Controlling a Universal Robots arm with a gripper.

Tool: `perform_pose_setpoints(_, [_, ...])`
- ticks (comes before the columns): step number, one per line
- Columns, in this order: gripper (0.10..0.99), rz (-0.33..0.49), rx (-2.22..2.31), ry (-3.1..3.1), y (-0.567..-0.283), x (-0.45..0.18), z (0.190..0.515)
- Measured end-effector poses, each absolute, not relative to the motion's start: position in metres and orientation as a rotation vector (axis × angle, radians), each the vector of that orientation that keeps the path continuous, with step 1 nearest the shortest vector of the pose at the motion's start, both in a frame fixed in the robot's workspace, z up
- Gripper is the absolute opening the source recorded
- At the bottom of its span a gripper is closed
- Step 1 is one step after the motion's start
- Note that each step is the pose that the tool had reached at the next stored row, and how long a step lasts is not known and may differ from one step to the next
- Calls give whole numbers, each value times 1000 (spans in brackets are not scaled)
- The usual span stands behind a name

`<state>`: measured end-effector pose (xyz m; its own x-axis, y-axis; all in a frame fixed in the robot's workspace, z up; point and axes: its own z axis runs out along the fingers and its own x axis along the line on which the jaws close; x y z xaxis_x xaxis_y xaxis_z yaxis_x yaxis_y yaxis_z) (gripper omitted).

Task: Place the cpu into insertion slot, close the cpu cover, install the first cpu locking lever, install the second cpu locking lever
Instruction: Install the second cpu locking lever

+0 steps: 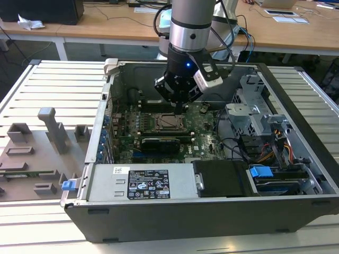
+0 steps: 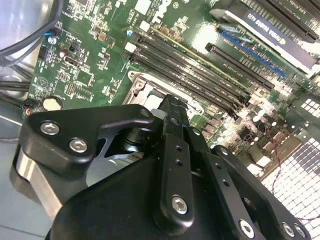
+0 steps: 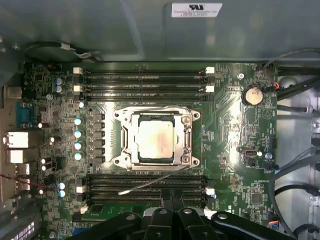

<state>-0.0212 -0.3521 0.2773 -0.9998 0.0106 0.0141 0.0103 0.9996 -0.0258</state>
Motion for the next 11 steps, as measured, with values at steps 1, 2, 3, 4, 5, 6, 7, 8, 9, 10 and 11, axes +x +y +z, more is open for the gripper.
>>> perform_pose_setpoints(1, [106,40,-16,-3127,-354,-21,277])
perform_pose_setpoints(2, [106,40,-16,-3127,-356,-21,277])
perform_pose_setpoints(3, [106,40,-16,-3127,-358,-21,277])
perform_pose_setpoints(4, [106,40,-16,-3127,-359,-21,277])
perform_pose_setpoints(5, [106,39,-16,-3127,-360,-21,277])
perform_pose_setpoints(6, [106,17,-16,-3127,-360,-21,277])
perform_pose_setpoints(7, [106,-16,-16,-3127,-360,-21,277])
perform_pose_setpoints(8, [106,-48,-16,-3127,-360,-21,277])
perform_pose_setpoints(9, [106,-97,-15,-3125,-360,-21,277])
perform_pose_setpoints(10, [106,-125,-15,-3124,-360,-21,277])
perform_pose_setpoints(11, [106,-177,-15,-3122,-360,-21,277])
